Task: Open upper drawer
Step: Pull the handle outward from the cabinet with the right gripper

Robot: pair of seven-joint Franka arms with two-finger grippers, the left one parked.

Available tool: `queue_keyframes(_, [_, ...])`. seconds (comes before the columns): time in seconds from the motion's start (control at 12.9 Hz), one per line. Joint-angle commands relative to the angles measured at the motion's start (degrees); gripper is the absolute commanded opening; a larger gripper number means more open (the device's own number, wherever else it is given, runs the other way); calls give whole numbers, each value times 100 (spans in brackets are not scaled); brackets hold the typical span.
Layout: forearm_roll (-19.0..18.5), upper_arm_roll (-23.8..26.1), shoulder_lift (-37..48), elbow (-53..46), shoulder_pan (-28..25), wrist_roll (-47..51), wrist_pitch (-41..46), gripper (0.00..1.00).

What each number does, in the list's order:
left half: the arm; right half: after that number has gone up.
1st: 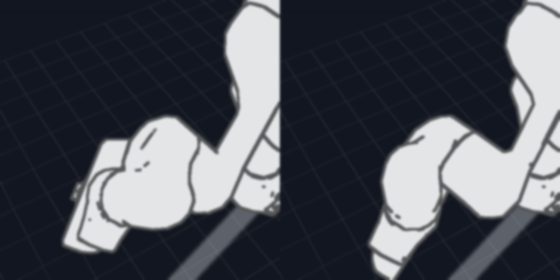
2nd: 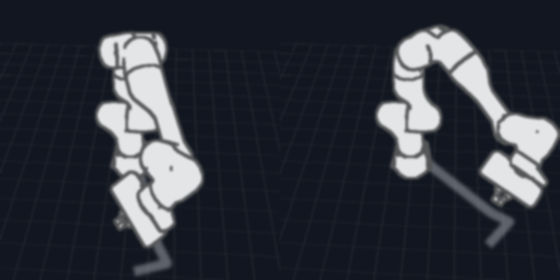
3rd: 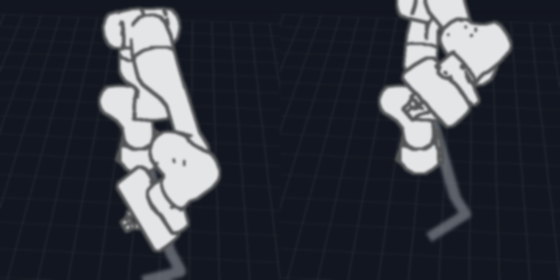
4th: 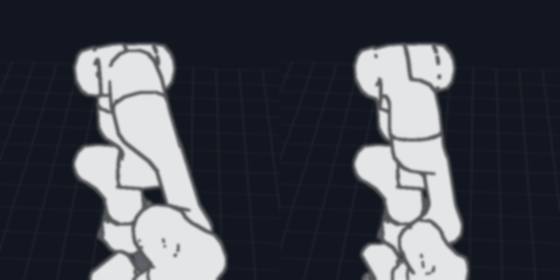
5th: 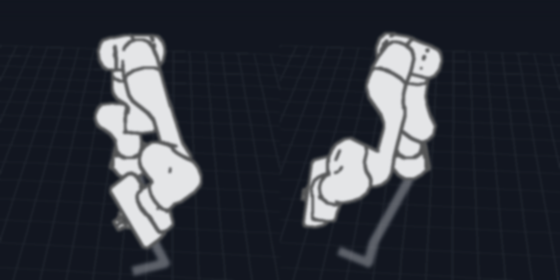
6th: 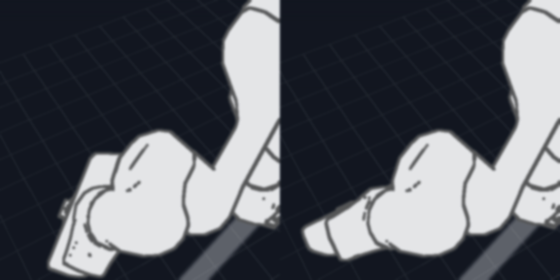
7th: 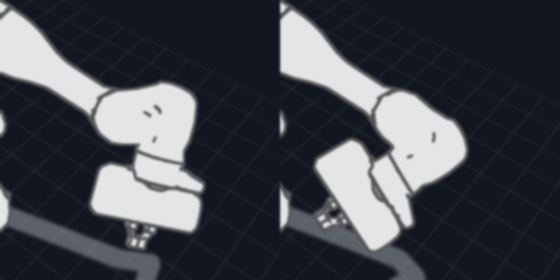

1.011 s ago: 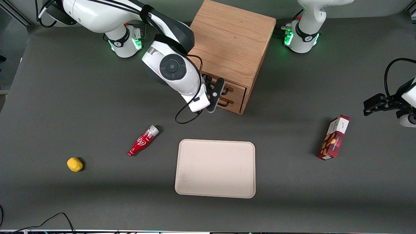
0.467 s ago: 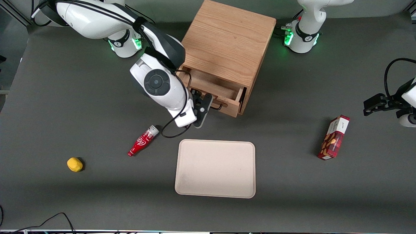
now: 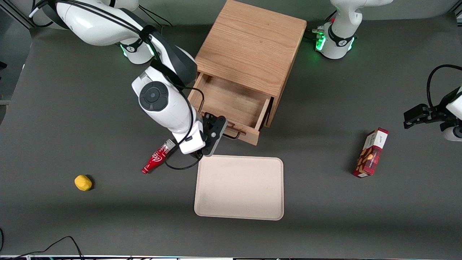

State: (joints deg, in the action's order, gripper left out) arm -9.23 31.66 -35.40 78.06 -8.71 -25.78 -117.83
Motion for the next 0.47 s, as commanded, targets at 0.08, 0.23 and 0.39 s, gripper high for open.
queue_keyframes(0.08, [-105,-283,-125,-177,-201,-304,-239,100])
queue_keyframes(0.23, [-105,-415,-151,-185,-201,-453,-459,100])
queue_keyframes(0.39, [-79,-573,-160,-273,-192,-533,-495,100])
